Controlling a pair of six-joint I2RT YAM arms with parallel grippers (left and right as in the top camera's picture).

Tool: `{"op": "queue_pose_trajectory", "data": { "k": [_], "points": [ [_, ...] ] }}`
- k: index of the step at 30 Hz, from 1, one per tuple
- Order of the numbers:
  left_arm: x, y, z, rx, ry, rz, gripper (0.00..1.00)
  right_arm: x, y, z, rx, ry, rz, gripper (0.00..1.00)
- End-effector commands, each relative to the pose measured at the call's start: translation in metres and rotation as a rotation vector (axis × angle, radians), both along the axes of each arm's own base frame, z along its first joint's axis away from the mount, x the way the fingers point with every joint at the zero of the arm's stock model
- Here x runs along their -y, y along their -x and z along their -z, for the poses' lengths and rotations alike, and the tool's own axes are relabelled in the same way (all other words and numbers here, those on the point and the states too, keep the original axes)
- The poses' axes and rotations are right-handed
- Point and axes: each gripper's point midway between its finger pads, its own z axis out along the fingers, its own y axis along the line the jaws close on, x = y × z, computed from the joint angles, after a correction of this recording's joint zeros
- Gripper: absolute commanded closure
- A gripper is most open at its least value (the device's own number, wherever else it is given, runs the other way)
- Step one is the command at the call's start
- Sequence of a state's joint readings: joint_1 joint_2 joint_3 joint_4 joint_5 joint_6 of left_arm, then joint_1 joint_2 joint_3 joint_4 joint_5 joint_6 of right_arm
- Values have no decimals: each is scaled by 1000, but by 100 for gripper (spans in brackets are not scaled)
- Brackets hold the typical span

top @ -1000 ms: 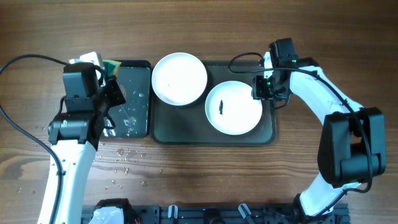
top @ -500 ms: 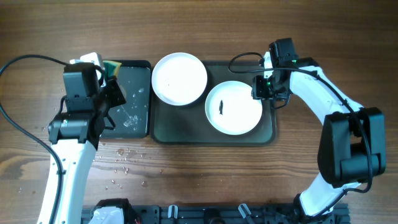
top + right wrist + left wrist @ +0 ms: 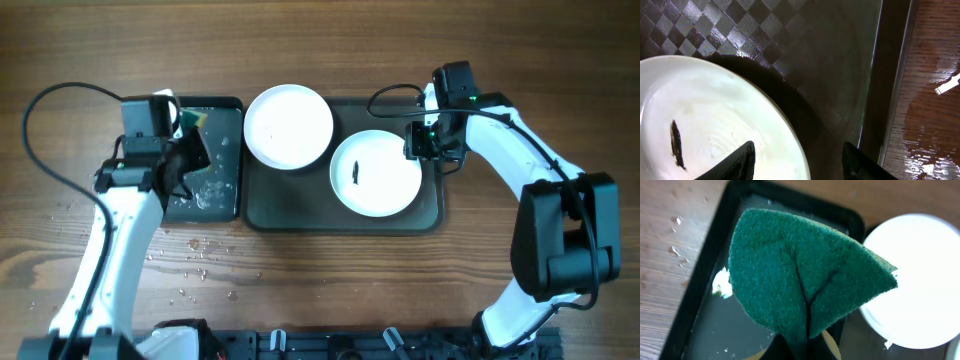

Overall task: Clean dirty plates on tray and stack at the side
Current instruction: 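Carry the sponge right onto the smeared plate with the left gripper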

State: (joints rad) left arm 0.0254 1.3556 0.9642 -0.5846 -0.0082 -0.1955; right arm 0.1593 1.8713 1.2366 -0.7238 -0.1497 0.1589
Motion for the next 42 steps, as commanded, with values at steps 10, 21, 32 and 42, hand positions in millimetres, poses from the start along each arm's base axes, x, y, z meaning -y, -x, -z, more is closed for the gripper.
{"op": "queue_pose_trajectory", "data": {
  "k": [10, 21, 32, 42],
  "points": [
    [2, -4, 54, -160, 36, -21, 96, -1, -4, -8, 22, -12, 0, 43],
    [5, -7, 51, -142, 81, -55, 96, -1, -1, -7, 12, -10, 0, 43],
    [15, -28, -30, -52, 130, -20, 96, 0, 3, -6, -9, -7, 0, 42],
    [54, -29, -78, -77, 166, 55, 96, 1, 12, -4, -46, -1, 1, 42]
  ]
}}
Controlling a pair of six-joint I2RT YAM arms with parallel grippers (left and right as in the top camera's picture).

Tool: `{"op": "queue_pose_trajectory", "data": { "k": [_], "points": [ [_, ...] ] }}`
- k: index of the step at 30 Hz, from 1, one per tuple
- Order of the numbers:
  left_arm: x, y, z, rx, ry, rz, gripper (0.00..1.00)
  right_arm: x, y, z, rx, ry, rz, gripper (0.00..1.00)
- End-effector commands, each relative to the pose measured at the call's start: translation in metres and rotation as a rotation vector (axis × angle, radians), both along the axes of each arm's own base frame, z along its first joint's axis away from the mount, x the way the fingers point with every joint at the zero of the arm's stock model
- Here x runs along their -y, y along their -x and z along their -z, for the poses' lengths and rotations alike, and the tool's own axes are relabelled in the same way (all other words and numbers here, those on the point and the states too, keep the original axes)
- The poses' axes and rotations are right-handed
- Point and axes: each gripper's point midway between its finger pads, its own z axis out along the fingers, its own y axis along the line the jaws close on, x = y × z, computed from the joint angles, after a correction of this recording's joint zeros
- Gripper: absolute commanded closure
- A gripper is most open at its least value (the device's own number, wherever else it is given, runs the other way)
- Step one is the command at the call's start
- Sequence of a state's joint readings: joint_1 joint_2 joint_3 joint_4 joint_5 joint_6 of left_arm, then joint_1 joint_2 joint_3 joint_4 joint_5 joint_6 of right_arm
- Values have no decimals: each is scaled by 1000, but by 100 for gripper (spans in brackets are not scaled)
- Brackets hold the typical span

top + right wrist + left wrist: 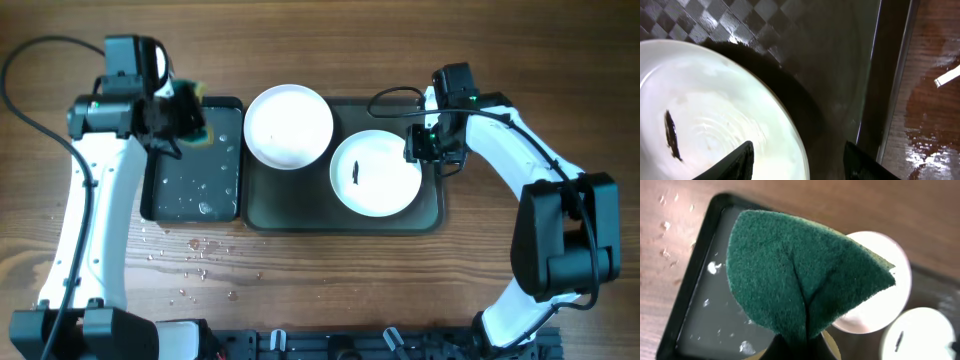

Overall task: Clean dirty plates on tray and stack at the side
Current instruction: 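Carry the sponge right onto the smeared plate with the left gripper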

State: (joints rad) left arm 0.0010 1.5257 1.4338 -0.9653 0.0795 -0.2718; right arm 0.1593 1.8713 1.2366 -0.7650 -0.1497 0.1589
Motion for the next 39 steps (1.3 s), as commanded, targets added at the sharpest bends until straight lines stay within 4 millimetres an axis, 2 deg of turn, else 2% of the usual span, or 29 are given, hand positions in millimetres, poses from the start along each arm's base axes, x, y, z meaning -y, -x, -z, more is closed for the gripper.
{"op": "queue_pose_trajectory", "data": {
  "k": [1, 7, 10, 14, 21, 27, 28, 29, 30, 33, 35, 38, 39],
  "points": [
    [38, -1, -5, 2, 59, 53, 96, 0, 6, -6, -18, -6, 1, 43],
    [103, -3, 2, 1, 101, 146, 96, 2, 19, 2, -63, 1, 6, 43],
    [141, -6, 11, 3, 134, 183, 96, 3, 24, 5, -82, 1, 28, 43],
    [170, -8, 24, -15, 162, 193, 96, 3, 27, 6, -94, 3, 28, 50],
    [196, -4, 52, -80, 173, 193, 96, 6, 31, 4, -109, 5, 30, 54],
    [210, -4, 65, -96, 176, 205, 96, 20, 27, -8, -85, -1, 74, 54],
    [213, -4, 66, -95, 177, 212, 96, 24, 27, -11, -81, -5, 89, 52],
    [216, -4, 69, -96, 176, 217, 96, 24, 27, -14, -80, -27, 96, 35],
    [220, -5, 70, -94, 177, 224, 96, 21, 27, -16, -82, -65, 99, 1],
    [230, -5, 76, -92, 179, 242, 96, 14, 27, -19, -86, -138, 90, 0],
    [239, -4, 81, -93, 180, 257, 96, 13, 28, -20, -89, -149, 80, 41],
    [247, -1, 86, -98, 179, 274, 96, 13, 31, -18, -97, -151, 80, 89],
    [249, -1, 87, -98, 178, 278, 96, 13, 32, -17, -100, -152, 81, 91]
  ]
}}
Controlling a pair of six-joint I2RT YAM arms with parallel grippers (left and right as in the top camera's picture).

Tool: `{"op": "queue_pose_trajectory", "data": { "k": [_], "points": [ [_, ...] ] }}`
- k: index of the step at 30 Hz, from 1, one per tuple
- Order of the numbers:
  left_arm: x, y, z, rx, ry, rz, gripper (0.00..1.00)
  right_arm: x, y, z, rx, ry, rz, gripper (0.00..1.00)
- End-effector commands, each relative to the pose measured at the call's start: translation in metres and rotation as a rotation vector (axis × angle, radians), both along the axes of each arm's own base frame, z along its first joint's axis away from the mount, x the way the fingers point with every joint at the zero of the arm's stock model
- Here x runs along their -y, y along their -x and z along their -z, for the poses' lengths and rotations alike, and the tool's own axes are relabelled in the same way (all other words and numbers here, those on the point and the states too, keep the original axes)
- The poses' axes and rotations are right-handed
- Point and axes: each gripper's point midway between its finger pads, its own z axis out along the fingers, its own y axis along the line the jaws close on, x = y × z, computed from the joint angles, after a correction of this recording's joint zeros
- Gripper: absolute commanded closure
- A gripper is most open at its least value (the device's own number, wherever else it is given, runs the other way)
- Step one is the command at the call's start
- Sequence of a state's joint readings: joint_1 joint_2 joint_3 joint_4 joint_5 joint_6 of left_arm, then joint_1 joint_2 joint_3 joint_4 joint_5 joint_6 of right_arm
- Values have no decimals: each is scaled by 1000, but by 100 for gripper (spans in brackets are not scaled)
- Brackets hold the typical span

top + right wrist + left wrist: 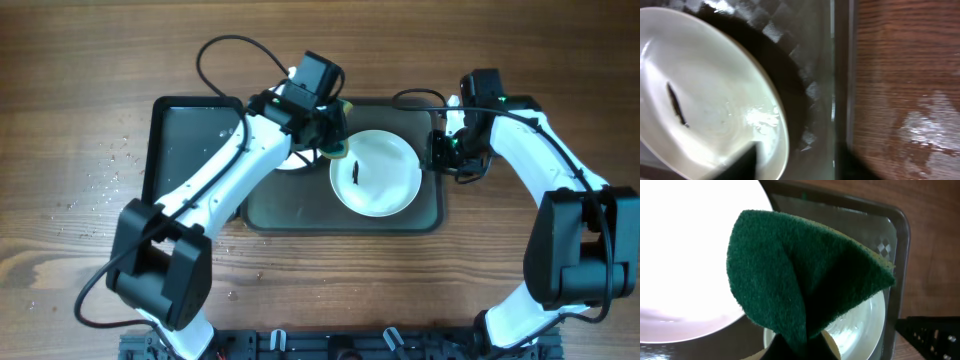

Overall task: Clean dirty plates on tray and stack at the side
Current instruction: 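Carry the sponge right onto the smeared plate with the left gripper, then scrub the smeared plate with the sponge while the right gripper holds its rim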

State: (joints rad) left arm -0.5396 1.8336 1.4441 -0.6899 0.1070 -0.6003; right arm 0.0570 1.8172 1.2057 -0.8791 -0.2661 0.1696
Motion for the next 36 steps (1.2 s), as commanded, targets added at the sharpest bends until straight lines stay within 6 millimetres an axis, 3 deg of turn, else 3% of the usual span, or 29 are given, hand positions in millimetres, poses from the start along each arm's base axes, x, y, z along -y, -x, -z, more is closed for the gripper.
{"op": "queue_pose_trajectory", "data": {
  "k": [1, 4, 11, 18, 23, 28, 36],
  "points": [
    [17, 1, 2, 1, 19, 18, 96, -7, 5, -4, 7, -45, -15, 90],
    [22, 1, 6, -1, 23, 19, 96, -7, 9, 3, -2, -45, -16, 83],
    [24, 0, 16, -18, 22, 6, 96, -8, 8, 18, 35, -47, -18, 81],
    [24, 0, 19, -25, 19, 6, 96, -12, 5, 18, 52, -70, -21, 80],
    [28, 4, 19, -25, 18, 18, 96, -12, 3, 18, 60, -75, -22, 81],
    [35, 7, 19, -20, 20, 33, 96, -13, 4, 21, 65, -78, -19, 90],
    [37, 8, 24, -30, 18, 32, 96, -19, 9, 26, 52, -118, 1, 96]
  ]
}}
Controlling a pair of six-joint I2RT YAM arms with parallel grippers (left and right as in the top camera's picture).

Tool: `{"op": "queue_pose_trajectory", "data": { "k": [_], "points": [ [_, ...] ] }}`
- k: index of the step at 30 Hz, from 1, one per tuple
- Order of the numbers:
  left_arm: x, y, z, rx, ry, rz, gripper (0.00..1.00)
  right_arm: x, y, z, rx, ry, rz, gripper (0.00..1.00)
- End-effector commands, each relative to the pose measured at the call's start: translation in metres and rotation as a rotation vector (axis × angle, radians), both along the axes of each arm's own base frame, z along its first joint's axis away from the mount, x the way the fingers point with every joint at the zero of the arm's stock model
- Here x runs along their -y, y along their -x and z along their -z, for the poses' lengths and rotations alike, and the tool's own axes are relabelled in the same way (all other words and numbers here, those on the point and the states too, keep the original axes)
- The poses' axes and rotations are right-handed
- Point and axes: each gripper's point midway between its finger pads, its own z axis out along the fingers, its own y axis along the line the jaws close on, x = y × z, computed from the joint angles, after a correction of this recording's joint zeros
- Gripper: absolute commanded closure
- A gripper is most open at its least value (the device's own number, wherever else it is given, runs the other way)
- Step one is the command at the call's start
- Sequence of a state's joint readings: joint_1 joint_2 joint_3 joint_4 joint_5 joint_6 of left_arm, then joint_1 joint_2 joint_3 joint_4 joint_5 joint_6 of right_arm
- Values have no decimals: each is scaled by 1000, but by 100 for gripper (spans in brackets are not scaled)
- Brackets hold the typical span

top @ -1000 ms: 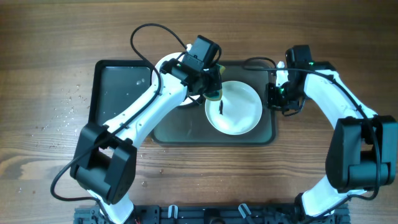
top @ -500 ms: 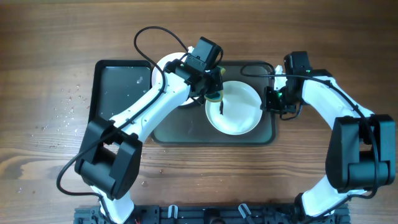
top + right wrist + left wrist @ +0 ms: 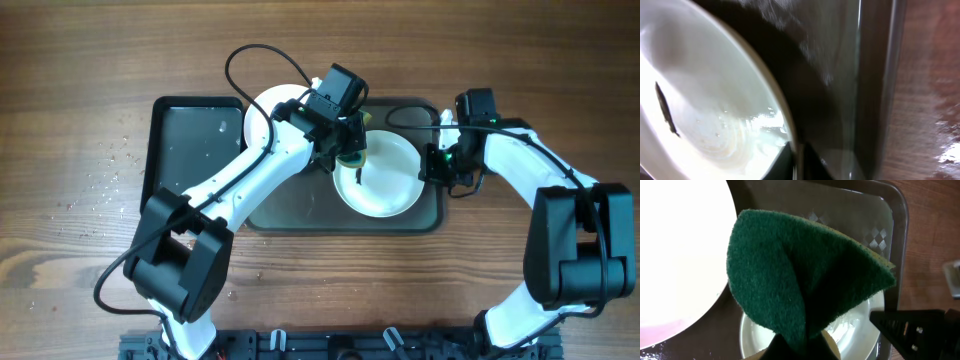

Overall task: Clean dirty plates on tray and stack at the side
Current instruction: 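Scrub the smeared plate with the sponge while the right gripper holds its rim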

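The dirty white plate (image 3: pixel 385 185) lies in the right half of the dark tray (image 3: pixel 290 212) and bears a dark streak (image 3: pixel 664 107). My left gripper (image 3: pixel 350 157) is shut on a folded green sponge (image 3: pixel 800 275), which hangs just over that plate's upper left part (image 3: pixel 860 325). At the plate's right edge my right gripper (image 3: pixel 797 152) is shut on the rim (image 3: pixel 782 107). A second white plate (image 3: pixel 268 118) lies at the tray's left end, partly hidden by the left arm.
A black water tray (image 3: pixel 195 150) stands left of the dark tray, with drops on its floor. Water drops (image 3: pixel 108 165) speckle the wood further left. Cables arch over the far side of the table. The right arm's fingers show in the left wrist view (image 3: pixel 910 327).
My right gripper, open beside the dirty plate's right rim before, is now shut on that rim. The left gripper with the sponge has shifted slightly right and nearer, over the dirty plate.
At first my left gripper held the sponge low over the black water tray, then at that tray's far end. Later it was between the two plates, and now over the dirty one. My right gripper stayed open at that plate's right rim and now grips it.
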State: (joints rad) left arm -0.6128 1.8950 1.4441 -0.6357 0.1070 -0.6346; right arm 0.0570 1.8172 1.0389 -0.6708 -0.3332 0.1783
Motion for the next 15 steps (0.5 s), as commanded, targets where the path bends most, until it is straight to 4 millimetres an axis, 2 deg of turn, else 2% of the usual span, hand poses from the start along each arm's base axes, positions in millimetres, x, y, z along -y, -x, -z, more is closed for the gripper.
{"op": "queue_pose_trajectory", "data": {
  "k": [1, 15],
  "points": [
    [4, -1, 3, -18, 11, -17, 96, -11, -1, -9, 19, -66, -5, 96],
    [12, 10, 13, -29, -20, 8, 96, -12, -2, -10, 23, -73, -6, 96]
  ]
}}
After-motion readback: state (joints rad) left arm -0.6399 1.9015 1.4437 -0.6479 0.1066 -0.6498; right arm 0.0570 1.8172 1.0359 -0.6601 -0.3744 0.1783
